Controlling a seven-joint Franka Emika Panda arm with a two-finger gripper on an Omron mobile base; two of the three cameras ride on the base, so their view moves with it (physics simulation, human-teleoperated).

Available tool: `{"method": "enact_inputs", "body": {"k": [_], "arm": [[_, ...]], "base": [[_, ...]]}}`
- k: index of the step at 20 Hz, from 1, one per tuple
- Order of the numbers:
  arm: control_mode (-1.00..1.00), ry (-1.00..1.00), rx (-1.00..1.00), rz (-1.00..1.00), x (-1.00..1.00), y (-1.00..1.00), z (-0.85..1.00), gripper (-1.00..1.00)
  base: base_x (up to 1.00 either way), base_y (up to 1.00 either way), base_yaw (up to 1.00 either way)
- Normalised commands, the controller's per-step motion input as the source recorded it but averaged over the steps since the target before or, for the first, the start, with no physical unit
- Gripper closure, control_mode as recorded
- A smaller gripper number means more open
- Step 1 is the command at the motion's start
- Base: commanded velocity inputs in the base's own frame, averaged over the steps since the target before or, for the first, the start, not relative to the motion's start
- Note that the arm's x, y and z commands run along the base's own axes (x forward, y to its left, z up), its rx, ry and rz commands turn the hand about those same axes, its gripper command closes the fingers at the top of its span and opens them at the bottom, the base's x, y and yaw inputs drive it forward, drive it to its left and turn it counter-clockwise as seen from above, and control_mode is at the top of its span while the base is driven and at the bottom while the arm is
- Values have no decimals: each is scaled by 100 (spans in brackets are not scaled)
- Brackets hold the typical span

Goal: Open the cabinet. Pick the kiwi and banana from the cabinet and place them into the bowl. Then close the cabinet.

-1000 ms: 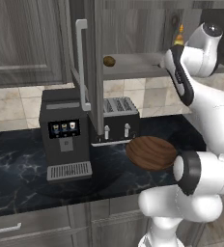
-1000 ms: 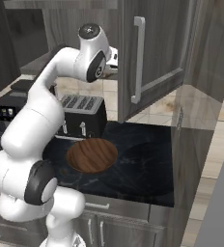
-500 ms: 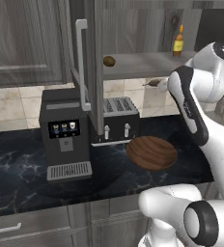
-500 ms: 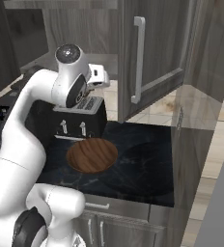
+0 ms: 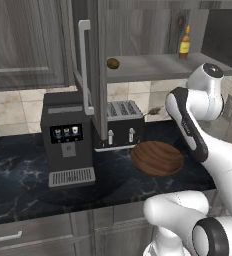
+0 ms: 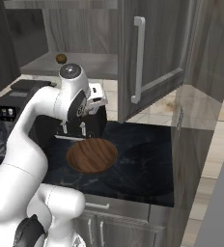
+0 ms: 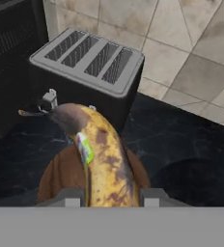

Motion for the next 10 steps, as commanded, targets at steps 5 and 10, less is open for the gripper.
{"method": "enact_inputs", "body": {"k": [5,10], "arm": [[-100,20,-6,7,4,8,-87,100],[-100,16,0,4,10,1,-82,100]], "base": [[0,0,0],[0,0,0]]}}
